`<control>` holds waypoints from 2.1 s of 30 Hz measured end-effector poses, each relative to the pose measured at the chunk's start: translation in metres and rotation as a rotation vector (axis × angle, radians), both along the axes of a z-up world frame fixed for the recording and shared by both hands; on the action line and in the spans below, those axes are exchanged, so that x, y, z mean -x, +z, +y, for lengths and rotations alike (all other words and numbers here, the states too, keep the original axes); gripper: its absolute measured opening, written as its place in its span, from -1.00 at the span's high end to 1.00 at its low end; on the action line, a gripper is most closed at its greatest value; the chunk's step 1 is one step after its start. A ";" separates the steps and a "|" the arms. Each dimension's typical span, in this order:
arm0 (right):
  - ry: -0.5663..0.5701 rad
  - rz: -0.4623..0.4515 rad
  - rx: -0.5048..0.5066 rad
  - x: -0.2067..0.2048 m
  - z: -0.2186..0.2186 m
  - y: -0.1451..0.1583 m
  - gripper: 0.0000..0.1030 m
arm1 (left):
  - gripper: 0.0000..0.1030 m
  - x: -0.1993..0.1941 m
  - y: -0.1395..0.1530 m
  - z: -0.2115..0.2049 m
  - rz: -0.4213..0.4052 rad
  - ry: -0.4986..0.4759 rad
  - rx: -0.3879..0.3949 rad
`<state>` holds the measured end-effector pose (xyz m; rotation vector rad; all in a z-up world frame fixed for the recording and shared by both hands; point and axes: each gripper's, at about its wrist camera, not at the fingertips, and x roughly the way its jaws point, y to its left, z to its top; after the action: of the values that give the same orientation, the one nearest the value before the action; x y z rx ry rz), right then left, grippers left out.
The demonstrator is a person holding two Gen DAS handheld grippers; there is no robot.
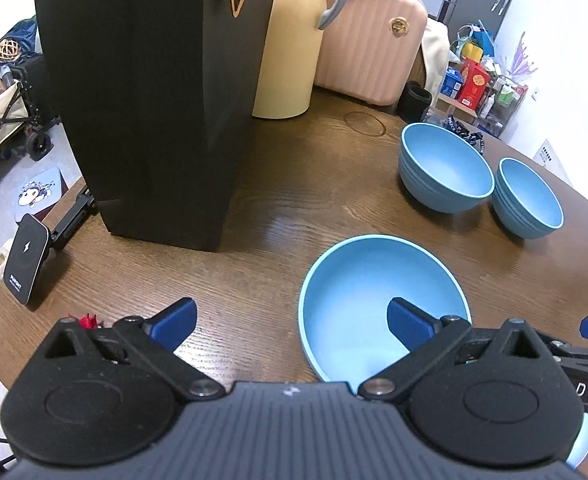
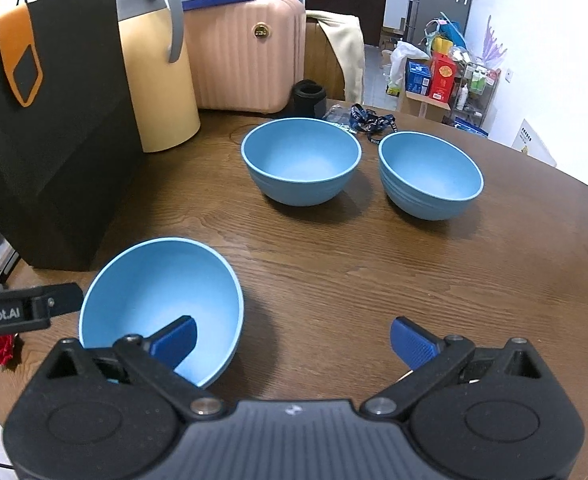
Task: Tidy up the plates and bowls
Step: 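Pull both open grippers back from the placed bowl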
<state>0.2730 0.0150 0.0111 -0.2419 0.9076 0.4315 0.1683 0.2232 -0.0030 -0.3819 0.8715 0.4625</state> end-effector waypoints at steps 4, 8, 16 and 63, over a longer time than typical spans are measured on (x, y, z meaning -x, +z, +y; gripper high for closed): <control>-0.010 -0.006 0.004 0.000 -0.002 0.001 -1.00 | -1.00 -0.001 0.002 -0.001 -0.008 -0.006 0.002; -0.019 -0.007 0.008 -0.002 -0.004 0.003 -1.00 | -1.00 -0.003 0.004 -0.002 -0.010 -0.011 0.002; -0.041 -0.004 0.011 -0.006 -0.008 0.004 -1.00 | -1.00 -0.007 0.008 -0.004 -0.021 -0.036 0.004; 0.094 -0.004 -0.036 -0.139 -0.048 0.070 -1.00 | -1.00 -0.090 0.054 -0.053 -0.052 0.107 0.033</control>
<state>0.4120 -0.0332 0.0813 -0.2529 0.8859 0.5332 0.2586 0.1702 0.0515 -0.4702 0.8114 0.5349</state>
